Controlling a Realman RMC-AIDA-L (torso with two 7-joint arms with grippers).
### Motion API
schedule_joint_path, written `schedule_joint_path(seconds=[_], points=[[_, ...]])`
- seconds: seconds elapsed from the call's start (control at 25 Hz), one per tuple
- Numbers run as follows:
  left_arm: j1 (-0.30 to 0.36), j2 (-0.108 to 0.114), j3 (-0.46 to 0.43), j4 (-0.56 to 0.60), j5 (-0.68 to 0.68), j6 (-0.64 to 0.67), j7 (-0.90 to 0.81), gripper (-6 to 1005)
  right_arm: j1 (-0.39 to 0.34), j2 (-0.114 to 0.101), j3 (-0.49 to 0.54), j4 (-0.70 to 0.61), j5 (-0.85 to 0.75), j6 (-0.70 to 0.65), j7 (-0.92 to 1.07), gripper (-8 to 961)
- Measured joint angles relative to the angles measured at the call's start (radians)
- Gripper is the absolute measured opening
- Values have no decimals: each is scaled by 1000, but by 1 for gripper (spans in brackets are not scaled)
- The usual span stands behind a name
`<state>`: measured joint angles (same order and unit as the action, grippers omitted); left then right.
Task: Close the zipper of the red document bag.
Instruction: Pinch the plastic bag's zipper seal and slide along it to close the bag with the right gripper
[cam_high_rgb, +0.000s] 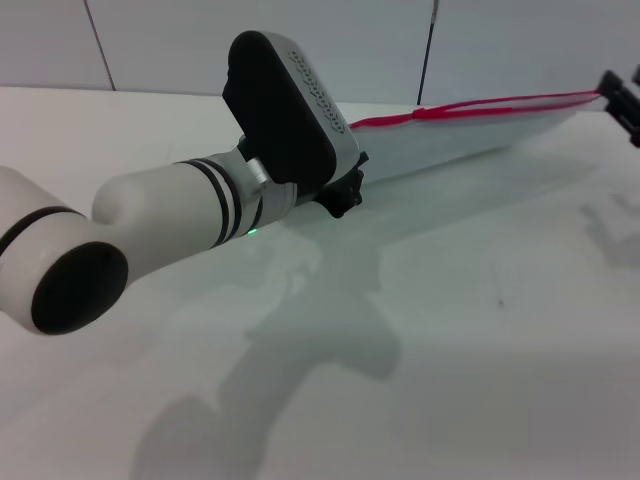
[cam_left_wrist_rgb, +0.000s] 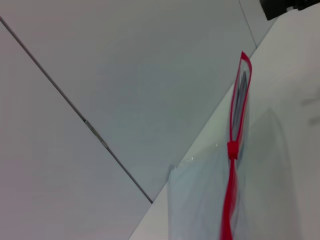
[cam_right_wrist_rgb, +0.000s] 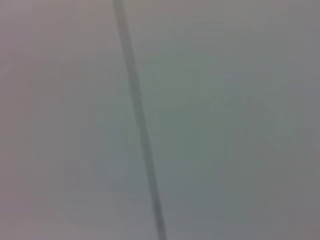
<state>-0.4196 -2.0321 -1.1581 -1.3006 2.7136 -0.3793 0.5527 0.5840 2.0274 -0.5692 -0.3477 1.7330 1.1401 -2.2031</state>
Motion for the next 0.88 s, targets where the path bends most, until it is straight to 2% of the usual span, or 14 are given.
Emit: schedule_joint_path(seconds=[0.36, 0.88], points=[[-4, 1, -2, 3, 0, 0, 4, 59, 12, -1, -33, -167, -237, 144, 123, 520], [-11, 1, 6, -3, 18, -5, 6, 58, 81, 0, -228, -256, -267, 114, 171, 518]])
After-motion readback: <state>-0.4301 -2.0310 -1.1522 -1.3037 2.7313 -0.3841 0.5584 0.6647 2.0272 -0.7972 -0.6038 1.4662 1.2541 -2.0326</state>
